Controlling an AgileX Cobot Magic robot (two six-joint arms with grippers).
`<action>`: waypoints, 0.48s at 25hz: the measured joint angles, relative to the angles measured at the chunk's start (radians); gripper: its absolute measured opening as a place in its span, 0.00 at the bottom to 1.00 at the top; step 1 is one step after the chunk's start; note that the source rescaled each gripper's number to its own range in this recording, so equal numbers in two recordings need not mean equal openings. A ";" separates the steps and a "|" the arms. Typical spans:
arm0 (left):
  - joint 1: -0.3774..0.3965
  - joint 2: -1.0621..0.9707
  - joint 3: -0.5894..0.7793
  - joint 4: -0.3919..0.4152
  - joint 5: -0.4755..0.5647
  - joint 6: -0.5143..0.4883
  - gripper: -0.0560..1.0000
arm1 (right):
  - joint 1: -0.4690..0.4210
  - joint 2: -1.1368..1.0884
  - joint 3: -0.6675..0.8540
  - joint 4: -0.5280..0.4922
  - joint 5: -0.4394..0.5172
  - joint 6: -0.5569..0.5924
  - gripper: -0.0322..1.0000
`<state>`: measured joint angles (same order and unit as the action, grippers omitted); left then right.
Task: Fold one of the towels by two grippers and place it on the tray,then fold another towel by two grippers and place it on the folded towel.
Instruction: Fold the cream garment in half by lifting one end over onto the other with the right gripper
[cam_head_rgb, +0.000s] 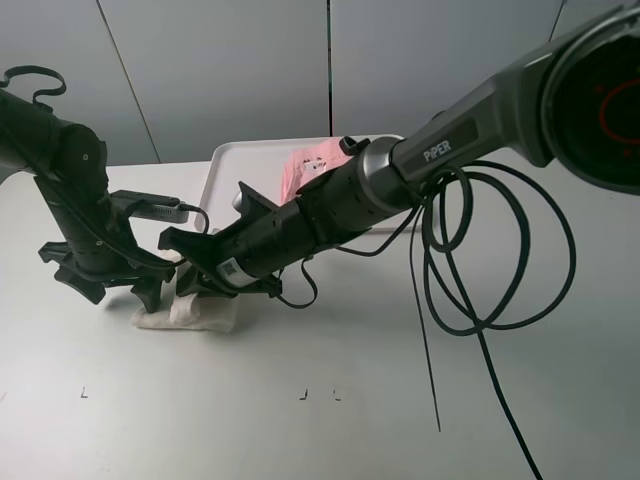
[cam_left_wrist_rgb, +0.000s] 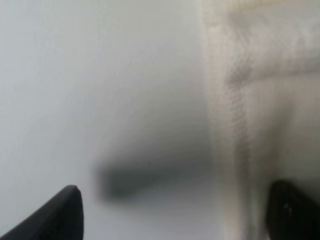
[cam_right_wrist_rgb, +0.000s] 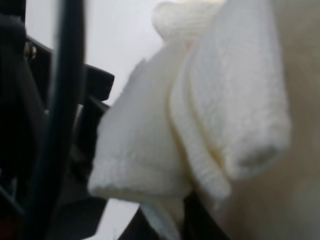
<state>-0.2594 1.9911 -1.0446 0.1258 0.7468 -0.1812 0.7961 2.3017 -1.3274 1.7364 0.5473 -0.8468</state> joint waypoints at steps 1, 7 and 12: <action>0.000 0.000 0.000 -0.004 0.000 0.000 0.96 | 0.000 0.005 -0.002 0.003 -0.012 0.009 0.04; 0.000 0.000 0.000 -0.022 0.016 0.020 0.96 | 0.000 0.007 -0.002 0.003 -0.050 0.023 0.04; 0.000 0.005 -0.026 -0.032 0.071 0.035 0.96 | 0.000 0.007 -0.002 0.003 -0.056 0.028 0.04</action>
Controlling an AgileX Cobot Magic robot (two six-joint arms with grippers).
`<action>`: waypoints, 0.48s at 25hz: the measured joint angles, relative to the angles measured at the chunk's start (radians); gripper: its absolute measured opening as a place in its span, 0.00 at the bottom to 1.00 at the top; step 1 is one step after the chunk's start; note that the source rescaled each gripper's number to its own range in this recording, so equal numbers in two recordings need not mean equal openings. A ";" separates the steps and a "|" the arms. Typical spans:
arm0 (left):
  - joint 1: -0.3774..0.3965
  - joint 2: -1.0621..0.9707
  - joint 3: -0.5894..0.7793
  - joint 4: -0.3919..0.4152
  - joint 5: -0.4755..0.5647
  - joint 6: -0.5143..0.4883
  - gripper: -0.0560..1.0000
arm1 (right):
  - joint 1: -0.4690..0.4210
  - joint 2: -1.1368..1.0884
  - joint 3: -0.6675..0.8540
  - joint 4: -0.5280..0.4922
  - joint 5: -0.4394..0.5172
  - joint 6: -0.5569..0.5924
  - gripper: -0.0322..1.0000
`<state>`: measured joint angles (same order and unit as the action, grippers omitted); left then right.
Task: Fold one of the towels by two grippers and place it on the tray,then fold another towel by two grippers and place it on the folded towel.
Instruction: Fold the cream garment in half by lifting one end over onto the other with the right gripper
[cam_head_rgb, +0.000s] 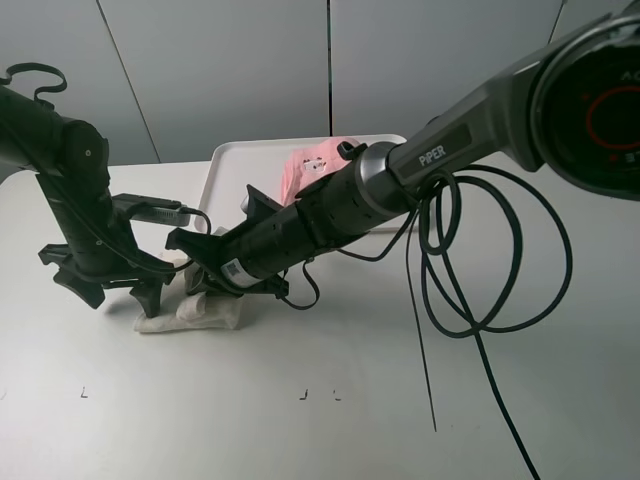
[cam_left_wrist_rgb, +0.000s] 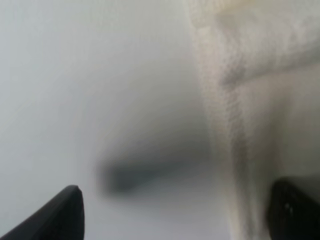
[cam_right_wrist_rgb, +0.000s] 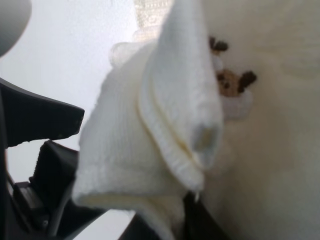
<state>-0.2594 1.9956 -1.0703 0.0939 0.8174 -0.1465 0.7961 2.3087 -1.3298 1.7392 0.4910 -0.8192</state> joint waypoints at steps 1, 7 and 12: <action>0.000 -0.004 -0.006 -0.004 0.007 0.003 0.95 | 0.000 0.000 0.000 -0.002 0.000 0.007 0.04; 0.013 -0.087 -0.080 -0.019 0.041 0.016 0.84 | 0.000 0.000 -0.001 -0.030 -0.007 0.034 0.04; 0.049 -0.126 -0.132 -0.021 0.078 0.016 0.81 | 0.000 0.000 -0.001 -0.030 -0.007 0.035 0.04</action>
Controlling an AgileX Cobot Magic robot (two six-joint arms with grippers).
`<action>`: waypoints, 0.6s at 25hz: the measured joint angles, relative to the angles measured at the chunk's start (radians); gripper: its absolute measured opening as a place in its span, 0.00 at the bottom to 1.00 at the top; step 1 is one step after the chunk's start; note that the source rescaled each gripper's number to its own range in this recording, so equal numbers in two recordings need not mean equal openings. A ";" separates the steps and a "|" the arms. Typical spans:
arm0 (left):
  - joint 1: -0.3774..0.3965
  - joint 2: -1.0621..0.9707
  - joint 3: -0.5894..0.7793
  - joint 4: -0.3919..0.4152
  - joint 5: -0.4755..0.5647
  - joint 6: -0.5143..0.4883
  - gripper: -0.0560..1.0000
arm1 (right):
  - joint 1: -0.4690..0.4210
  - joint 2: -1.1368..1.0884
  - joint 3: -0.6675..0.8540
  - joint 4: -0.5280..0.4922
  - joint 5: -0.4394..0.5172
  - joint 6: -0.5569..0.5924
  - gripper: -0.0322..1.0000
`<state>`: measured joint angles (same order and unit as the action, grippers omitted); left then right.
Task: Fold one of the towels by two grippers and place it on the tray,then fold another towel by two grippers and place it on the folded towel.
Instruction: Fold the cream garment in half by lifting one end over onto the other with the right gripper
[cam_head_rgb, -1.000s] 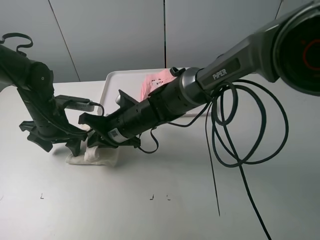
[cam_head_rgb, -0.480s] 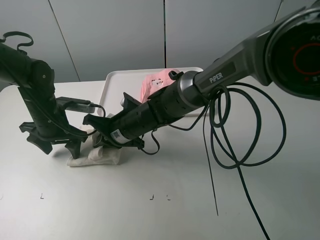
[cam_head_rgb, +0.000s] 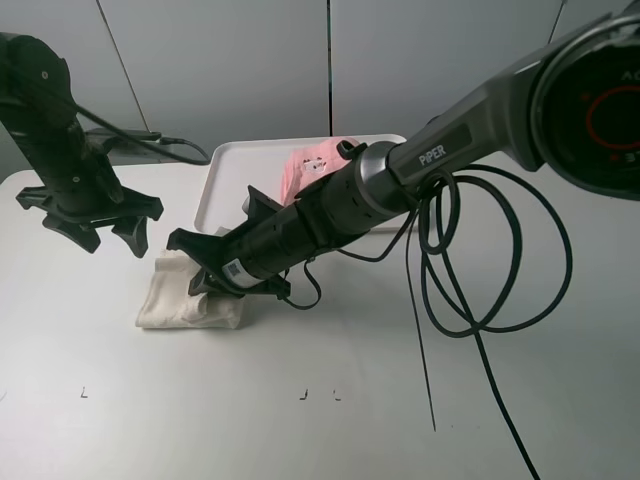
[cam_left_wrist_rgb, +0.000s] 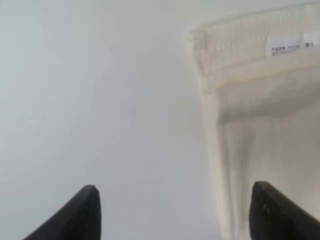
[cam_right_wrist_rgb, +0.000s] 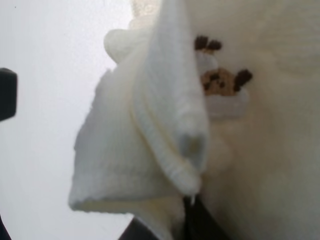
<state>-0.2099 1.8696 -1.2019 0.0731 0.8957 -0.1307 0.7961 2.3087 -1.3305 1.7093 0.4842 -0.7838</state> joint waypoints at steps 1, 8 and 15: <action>0.007 -0.004 -0.001 0.000 0.002 0.000 0.82 | 0.000 0.000 0.000 0.000 0.000 0.001 0.06; 0.009 -0.012 -0.005 0.015 -0.002 0.002 0.96 | 0.000 0.000 -0.023 0.039 0.088 -0.043 0.88; 0.009 -0.012 -0.019 0.019 -0.006 0.002 0.97 | 0.000 0.005 -0.090 0.005 0.215 -0.060 0.98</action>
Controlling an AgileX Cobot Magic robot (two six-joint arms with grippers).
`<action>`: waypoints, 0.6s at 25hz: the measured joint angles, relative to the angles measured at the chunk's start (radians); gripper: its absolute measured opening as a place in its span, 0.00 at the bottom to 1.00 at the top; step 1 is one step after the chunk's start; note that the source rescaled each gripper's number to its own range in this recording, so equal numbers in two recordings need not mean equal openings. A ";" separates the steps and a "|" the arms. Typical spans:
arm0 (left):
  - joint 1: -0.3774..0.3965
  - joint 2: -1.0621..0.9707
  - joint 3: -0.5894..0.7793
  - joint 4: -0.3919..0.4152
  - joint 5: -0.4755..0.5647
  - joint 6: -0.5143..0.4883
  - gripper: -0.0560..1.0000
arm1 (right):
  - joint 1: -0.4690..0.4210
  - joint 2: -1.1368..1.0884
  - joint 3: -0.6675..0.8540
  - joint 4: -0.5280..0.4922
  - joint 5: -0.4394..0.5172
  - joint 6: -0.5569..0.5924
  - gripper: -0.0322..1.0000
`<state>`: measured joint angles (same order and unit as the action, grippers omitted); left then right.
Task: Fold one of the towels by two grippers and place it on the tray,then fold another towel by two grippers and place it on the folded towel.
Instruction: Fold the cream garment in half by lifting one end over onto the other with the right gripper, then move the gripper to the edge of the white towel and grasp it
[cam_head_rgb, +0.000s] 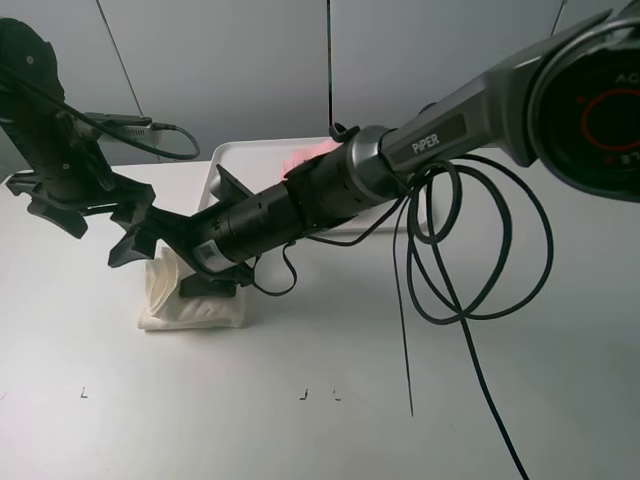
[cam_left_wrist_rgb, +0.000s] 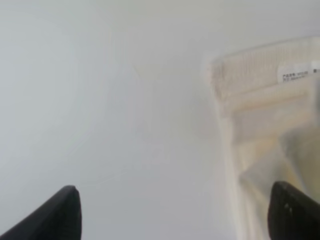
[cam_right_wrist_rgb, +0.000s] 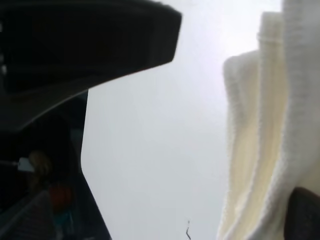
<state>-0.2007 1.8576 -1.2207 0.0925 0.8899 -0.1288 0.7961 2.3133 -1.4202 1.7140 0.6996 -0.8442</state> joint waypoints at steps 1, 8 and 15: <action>0.000 0.000 0.000 0.000 0.000 0.000 0.97 | 0.000 -0.005 -0.001 -0.037 0.000 0.009 0.97; 0.000 0.000 0.000 0.000 0.000 0.000 0.97 | -0.078 -0.034 -0.001 -0.285 0.000 0.123 0.95; 0.000 0.000 0.000 -0.002 0.004 0.000 0.97 | -0.180 -0.045 -0.001 -0.379 -0.002 0.194 0.95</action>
<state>-0.2007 1.8576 -1.2207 0.0908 0.8936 -0.1288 0.6160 2.2687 -1.4210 1.3350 0.6976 -0.6504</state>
